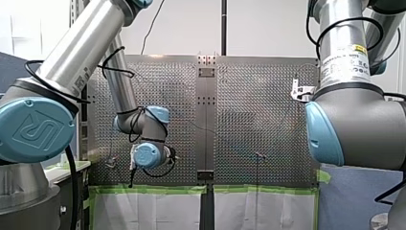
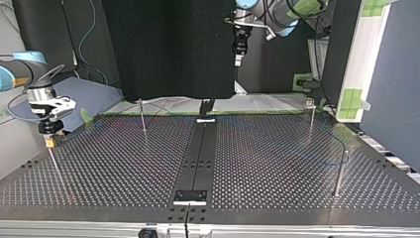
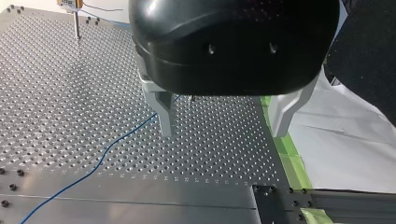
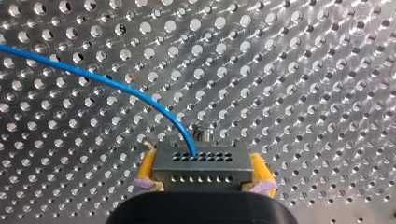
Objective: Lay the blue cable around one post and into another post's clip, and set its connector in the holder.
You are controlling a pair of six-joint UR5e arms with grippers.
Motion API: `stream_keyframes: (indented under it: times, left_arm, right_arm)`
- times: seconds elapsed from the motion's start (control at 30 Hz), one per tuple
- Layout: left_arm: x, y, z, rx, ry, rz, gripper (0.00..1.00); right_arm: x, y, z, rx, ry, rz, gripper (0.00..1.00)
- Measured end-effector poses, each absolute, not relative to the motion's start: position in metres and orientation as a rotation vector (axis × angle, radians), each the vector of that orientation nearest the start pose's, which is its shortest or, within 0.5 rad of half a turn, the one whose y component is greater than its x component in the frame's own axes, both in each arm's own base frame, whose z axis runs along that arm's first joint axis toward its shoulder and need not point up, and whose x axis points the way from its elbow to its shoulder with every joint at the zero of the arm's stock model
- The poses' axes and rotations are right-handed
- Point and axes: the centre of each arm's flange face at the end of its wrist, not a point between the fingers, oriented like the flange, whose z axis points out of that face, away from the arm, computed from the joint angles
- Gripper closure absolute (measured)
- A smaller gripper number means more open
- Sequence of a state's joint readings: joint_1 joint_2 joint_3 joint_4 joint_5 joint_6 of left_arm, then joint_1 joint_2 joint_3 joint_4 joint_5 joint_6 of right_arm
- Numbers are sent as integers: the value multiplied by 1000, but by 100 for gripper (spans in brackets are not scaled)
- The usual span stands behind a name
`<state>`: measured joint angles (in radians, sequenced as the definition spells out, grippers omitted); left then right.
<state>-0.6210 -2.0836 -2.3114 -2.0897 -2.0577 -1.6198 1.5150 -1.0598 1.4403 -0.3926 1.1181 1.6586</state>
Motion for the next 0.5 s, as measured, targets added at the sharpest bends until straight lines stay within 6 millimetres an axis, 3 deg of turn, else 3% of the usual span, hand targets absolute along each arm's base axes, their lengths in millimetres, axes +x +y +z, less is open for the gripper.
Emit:
stream_keyframes:
  times: [0.5]
  left_arm:
    - [273, -302, 45, 149, 1740, -59, 0]
  right_arm:
    - [141, -673, 289, 1466, -1043, 1555, 100]
